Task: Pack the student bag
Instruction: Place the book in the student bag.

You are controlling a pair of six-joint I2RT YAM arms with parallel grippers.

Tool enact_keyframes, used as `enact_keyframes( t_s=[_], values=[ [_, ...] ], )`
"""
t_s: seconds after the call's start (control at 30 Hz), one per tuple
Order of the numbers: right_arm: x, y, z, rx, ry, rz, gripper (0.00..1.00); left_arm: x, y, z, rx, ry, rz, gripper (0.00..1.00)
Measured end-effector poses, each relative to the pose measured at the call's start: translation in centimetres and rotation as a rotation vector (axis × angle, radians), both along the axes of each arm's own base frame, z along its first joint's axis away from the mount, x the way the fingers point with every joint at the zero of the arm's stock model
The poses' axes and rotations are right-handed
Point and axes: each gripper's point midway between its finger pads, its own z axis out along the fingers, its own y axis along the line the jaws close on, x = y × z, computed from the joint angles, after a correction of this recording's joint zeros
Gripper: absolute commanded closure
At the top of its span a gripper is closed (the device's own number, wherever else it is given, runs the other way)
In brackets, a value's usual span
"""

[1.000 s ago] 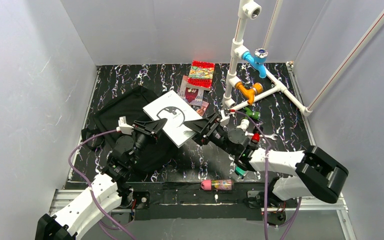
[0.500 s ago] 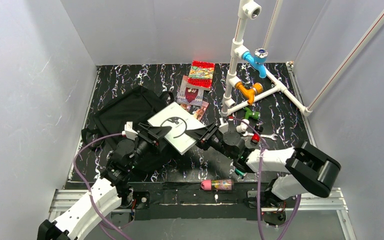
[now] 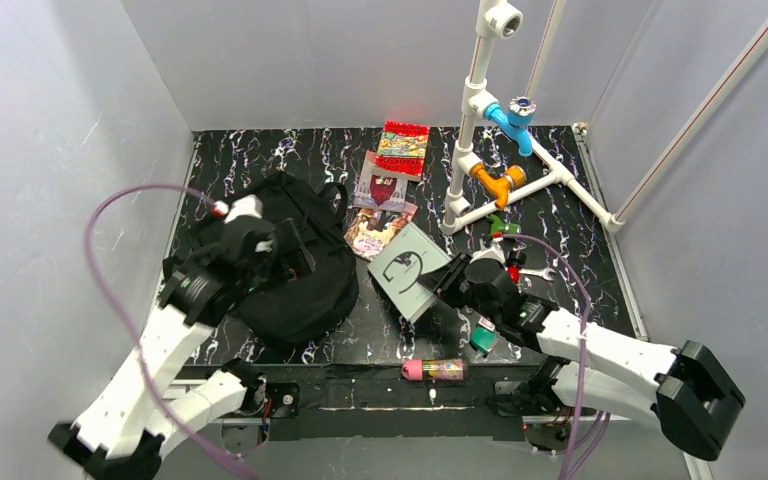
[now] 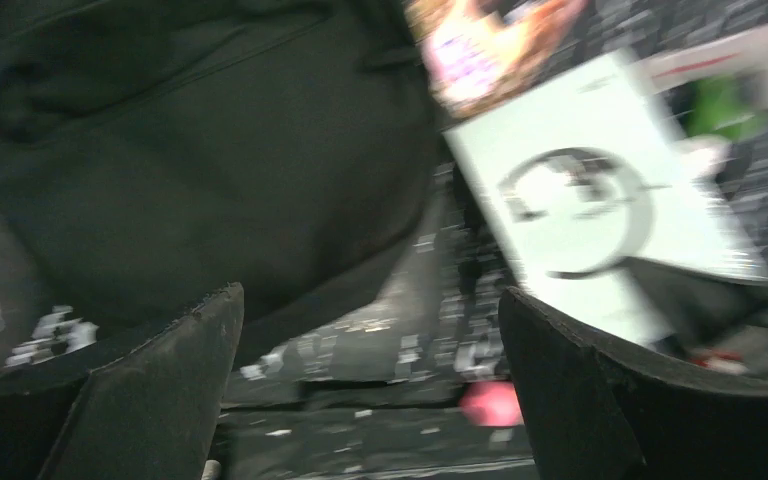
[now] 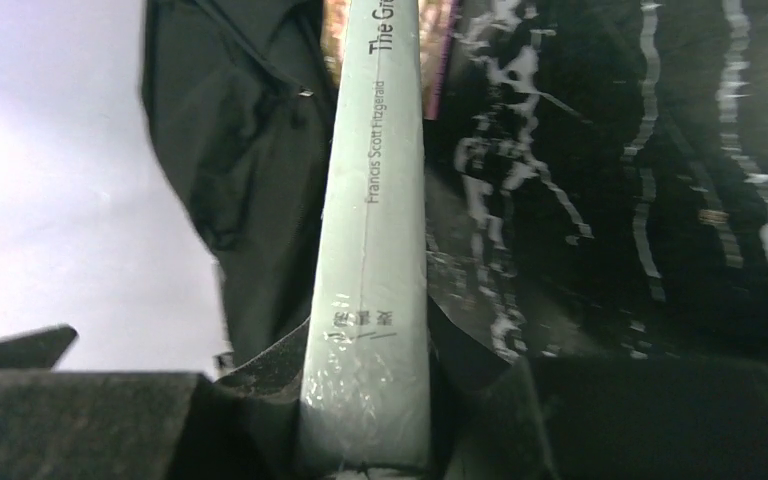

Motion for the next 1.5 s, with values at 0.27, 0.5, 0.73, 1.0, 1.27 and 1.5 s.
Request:
enact_keyframes(
  t_s=[0.27, 0.5, 0.73, 1.0, 1.27, 1.5],
  values=[
    [-2.1, -3.4, 0.2, -0.19, -0.098, 0.093, 0.99, 2.0, 0.2, -10.3, 0.5, 0.406, -0.333, 0.09],
    [-3.0, -4.6, 0.6, -0.26, -0.135, 0.144, 0.99, 1.5, -1.2, -13.8, 0.537, 0.535, -0.565, 0.19],
    [-3.4, -3.3, 0.8, -0.266, -0.126, 0.223, 0.99, 1.7, -3.2, -17.4, 0.496, 0.631, -0.638, 0.23],
    [-3.8, -2.8, 1.2, -0.293, -0.13, 0.293, 0.99, 2.1, -4.8, -20.9, 0.501, 0.713, -0.626, 0.82],
    [-4.8, -1.9, 1.5, -0.278, -0.121, 0.386, 0.99, 4.9, -6.1, -18.8, 0.478, 0.537, -0.565, 1.0],
    [-5.9, -1.0, 3.1, -0.267, -0.062, 0.461, 0.99, 6.8, -6.8, -12.3, 0.406, 0.3, -0.508, 1.0]
  ],
)
